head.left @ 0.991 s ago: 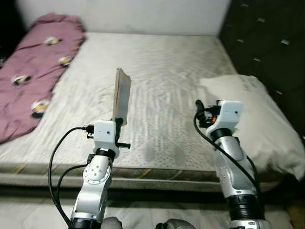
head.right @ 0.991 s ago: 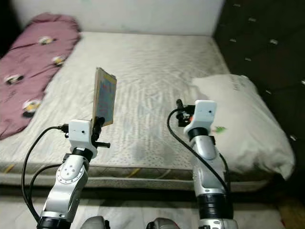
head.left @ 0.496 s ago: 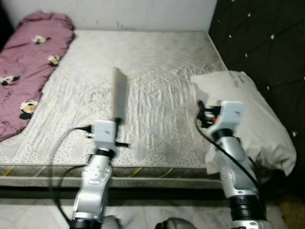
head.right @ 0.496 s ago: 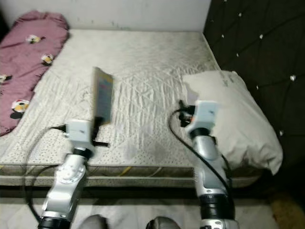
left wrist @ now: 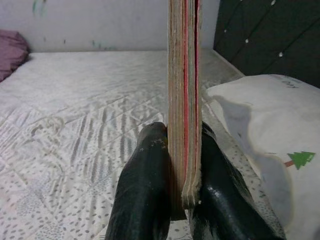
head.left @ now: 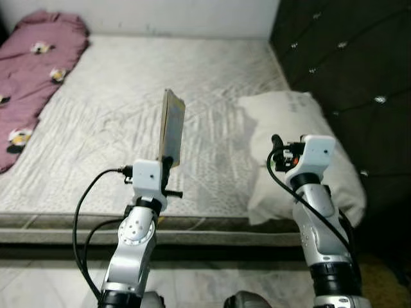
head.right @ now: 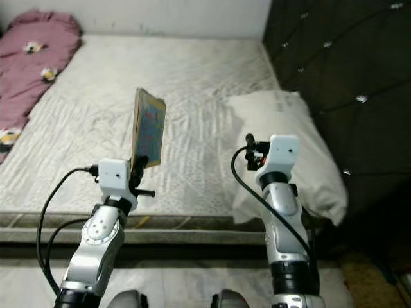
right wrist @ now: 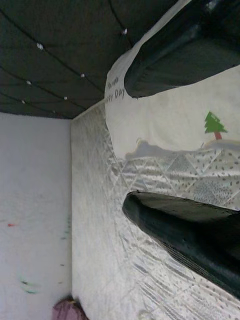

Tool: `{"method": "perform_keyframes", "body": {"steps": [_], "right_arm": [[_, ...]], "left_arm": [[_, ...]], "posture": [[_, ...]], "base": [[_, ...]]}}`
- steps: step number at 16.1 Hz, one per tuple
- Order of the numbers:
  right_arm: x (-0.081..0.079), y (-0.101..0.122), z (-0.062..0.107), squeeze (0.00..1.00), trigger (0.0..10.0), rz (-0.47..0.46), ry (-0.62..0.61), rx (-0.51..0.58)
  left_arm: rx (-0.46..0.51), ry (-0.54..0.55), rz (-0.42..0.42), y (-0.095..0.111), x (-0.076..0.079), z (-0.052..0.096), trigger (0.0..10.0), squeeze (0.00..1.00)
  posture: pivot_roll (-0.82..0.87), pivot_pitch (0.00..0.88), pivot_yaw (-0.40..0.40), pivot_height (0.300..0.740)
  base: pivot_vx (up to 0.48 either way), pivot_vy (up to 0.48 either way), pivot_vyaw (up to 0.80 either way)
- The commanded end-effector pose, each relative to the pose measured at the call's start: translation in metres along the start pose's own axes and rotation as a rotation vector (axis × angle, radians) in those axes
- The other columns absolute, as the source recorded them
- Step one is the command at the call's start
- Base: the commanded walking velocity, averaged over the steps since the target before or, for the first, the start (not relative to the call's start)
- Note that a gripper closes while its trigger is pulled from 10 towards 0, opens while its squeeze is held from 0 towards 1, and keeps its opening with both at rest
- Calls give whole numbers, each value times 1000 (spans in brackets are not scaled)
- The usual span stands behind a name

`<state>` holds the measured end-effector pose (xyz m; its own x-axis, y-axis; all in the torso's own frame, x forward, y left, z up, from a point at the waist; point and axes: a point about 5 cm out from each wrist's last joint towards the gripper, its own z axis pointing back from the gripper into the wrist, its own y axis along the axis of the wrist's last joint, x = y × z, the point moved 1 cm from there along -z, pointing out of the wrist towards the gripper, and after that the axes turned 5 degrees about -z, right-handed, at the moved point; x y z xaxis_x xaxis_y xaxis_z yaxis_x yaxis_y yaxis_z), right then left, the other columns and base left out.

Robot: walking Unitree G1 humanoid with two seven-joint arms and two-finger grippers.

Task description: Clean up the room

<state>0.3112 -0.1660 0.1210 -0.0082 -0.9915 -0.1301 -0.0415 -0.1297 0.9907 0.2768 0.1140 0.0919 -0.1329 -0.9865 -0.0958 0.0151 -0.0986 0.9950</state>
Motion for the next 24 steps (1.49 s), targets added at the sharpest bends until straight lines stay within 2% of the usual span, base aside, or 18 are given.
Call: {"method": "perform_keyframes", "body": {"steps": [1, 3, 7, 19, 24], "right_arm": [[-6, 0, 0, 0, 10000, -6, 16, -3], [-5, -1, 0, 0, 10000, -7, 14, -4], [-5, -2, 1, 0, 10000, -4, 13, -9], [-5, -2, 1, 0, 10000, -4, 13, -11], [1, -12, 7, 0, 10000, 7, 5, -36]], "left_arm": [[62, -3, 2, 12, -5, -2, 10000, 0], [84, -47, 31, 15, -2, 0, 10000, 0], [88, -65, 37, 16, -1, 2, 10000, 0], [89, -99, 44, 16, 2, 2, 10000, 0], [82, -99, 43, 14, 0, 3, 10000, 0]], "posture": [[-2, 37, -26, 740], [-3, 41, -25, 740], [-3, 44, -25, 740], [-4, 41, -25, 740], [-5, 45, -23, 740]], "base": [[0, 0, 0], [0, 0, 0], [0, 0, 0], [312, 0, 0], [341, 0, 0]]}}
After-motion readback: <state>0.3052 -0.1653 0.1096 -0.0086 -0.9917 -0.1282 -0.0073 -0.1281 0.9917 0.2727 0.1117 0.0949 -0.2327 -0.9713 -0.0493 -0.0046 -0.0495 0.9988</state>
